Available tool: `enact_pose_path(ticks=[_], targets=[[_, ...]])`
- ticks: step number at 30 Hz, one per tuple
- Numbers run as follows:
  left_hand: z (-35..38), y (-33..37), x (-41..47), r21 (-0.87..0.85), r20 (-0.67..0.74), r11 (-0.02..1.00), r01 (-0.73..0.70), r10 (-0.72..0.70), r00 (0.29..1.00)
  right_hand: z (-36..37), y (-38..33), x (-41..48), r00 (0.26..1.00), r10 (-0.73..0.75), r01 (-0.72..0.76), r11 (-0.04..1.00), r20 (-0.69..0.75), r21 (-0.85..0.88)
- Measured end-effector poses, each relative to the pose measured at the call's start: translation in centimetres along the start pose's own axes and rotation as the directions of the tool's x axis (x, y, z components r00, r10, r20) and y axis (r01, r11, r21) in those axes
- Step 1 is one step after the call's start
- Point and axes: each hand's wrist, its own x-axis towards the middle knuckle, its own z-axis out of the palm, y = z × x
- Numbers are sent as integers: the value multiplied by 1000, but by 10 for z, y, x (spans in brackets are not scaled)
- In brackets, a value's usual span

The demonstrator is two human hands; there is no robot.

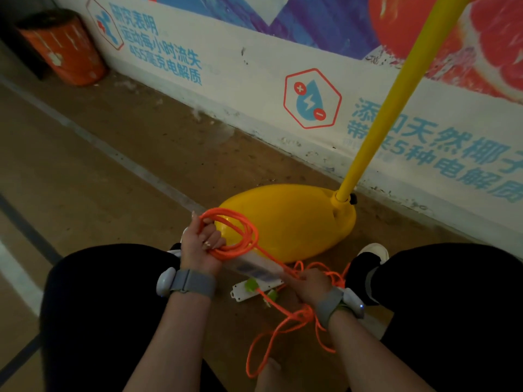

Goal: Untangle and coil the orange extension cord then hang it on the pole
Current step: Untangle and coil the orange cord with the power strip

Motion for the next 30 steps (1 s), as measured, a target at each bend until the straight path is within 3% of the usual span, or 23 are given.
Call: enact_pose_path(ticks=[2,4,7,9,11,13,16,21,25,27,29,30], targets=[[2,7,0,33,-117,991,-128,131,984,-5,4,-2,996,88,-88,992,-4,-94],[5,10,2,146,-265,956,-253,284,922,-10,5,-2,992,123,-124,988,-17,-94],[4,5,8,471,-396,843,-261,467,791,-11,-15,-9,984,-130,107,977,-119,-183],[-2,-3,14,641,-378,732,-231,563,735,-3,-35,-19,958,-286,268,930,-35,-253],[-9,-11,18,745,-290,615,-258,648,704,4,-47,-28,932,-353,358,861,84,-362],[-17,-18,22,808,-208,529,-260,668,714,7,-54,-37,914,-354,405,825,197,-395],[-26,-32,27,890,-188,429,-153,652,735,0,-66,-48,854,-379,497,796,357,-345],[-33,-62,18,972,-71,231,-52,492,868,-14,-76,-49,748,-514,631,747,421,-209],[-18,-66,-1,982,90,161,-100,67,994,-19,-74,-44,777,-579,596,803,248,8],[-16,-64,-8,973,97,222,-69,-119,988,-22,-72,-40,800,-583,576,812,139,89],[-14,-66,-13,959,67,283,21,-298,952,-27,-68,-34,809,-588,586,808,15,58],[-9,-66,-17,930,85,362,66,-386,918,-30,-66,-31,812,-581,583,812,-47,31]])
